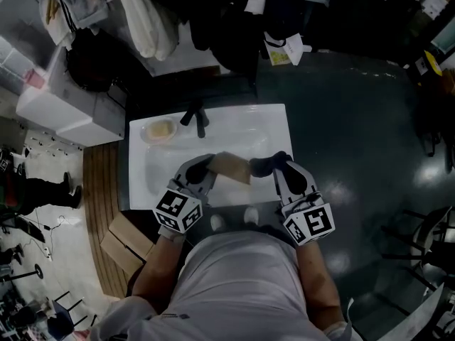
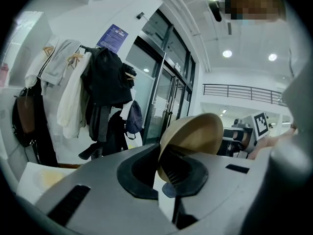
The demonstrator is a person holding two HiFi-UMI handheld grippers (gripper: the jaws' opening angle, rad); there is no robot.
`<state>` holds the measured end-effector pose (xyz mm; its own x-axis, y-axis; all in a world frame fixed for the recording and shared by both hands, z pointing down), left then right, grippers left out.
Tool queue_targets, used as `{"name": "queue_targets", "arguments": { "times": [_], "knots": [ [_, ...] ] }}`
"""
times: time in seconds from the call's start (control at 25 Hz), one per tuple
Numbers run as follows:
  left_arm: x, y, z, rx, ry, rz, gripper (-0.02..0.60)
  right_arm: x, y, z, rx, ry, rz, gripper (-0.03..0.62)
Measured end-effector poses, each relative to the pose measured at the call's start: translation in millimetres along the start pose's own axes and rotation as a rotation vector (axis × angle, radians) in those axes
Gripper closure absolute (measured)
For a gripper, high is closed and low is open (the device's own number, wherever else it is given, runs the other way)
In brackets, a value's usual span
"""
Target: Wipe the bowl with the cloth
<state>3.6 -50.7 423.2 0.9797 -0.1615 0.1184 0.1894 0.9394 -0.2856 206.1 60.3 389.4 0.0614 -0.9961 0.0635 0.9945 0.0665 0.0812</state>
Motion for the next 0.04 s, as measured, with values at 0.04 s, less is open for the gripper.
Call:
{"name": "queue_targets", "arguments": {
  "times": [0.04],
  "knots": [
    [-0.5, 0.3, 0.2, 0.0, -0.001, -0.002, 0.563, -0.5, -0.4, -0.1, -0.001, 0.0, -0.001, 0.56]
  ]
}}
Point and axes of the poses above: the fingertips, and each gripper's own axes: x forward along the fingers, y to its right, z out of its underside, the point moved 7 cm from there along -x, backward along the fingers, and after that the axes turned 15 degrees about z, right-handed, at the moved point
